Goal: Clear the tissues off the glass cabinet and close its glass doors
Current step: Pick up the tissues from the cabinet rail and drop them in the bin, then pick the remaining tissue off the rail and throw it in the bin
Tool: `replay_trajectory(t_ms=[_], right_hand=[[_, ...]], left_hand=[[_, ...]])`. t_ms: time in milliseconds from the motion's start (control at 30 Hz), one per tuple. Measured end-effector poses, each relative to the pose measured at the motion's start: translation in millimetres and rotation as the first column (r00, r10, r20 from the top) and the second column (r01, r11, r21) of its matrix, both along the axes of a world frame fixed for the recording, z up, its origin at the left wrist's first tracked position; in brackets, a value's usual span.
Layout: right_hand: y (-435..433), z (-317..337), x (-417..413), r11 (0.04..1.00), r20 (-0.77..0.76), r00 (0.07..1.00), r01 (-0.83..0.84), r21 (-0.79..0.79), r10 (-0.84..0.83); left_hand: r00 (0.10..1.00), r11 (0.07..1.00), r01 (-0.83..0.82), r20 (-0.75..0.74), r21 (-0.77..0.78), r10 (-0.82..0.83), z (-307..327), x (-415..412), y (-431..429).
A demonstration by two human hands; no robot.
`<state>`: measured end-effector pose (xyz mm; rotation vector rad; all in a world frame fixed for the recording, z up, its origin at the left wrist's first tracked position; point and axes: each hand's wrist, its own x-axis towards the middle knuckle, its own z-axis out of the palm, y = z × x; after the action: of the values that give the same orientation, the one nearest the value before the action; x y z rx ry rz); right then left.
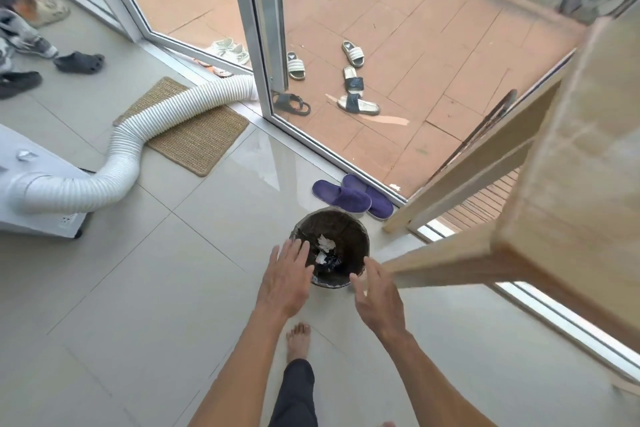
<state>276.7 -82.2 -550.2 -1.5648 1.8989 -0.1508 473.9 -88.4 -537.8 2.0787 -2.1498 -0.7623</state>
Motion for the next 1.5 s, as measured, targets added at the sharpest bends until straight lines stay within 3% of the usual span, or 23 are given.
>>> replay_trajectory(t_ms=[100, 200, 400, 533, 667, 1167, 1500], right_hand=[[53, 47, -24, 0.989, -0.025, 0.992, -0.128, -0.075, 0.126], [105, 96, -51, 0.983, -0.057, 0.987, -0.156, -0.092, 0.151], [176, 194, -112, 0.944, -0.027, 0.998, -0.057, -0.324, 0.051], [207, 262, -155, 0.854, -0.062, 0.998, -0.02, -0.52, -0.014], [212, 305, -199, 0.783, -0.053, 0.993, 0.049, -0.62, -0.103], [136, 307, -279, 0.724, -0.047, 0.907, 0.302, -0.621, -0.419], [86, 305, -280, 0.636, -0.085, 0.825, 0.36, -0.683, -0.559]], left_hand=[[0.997, 0.999, 0.045, 0.057, -0.025, -0.044, 50, -16, 44], [0.993, 0.993, 0.091, 0.08, -0.079, -0.085, 93, -38, 93], [0.985, 0.93, 0.149, 0.136, -0.336, -0.109, 163, -55, 116], [0.976, 0.829, 0.219, 0.12, -0.515, -0.183, 226, -90, 105], [0.946, 0.726, 0.3, 0.091, -0.619, -0.312, 274, -152, 97], [0.74, 0.531, 0.551, 0.083, -0.644, -0.667, 309, -326, 19], [0.707, 0.562, 0.514, -0.051, -0.648, -0.705, 301, -374, -26]])
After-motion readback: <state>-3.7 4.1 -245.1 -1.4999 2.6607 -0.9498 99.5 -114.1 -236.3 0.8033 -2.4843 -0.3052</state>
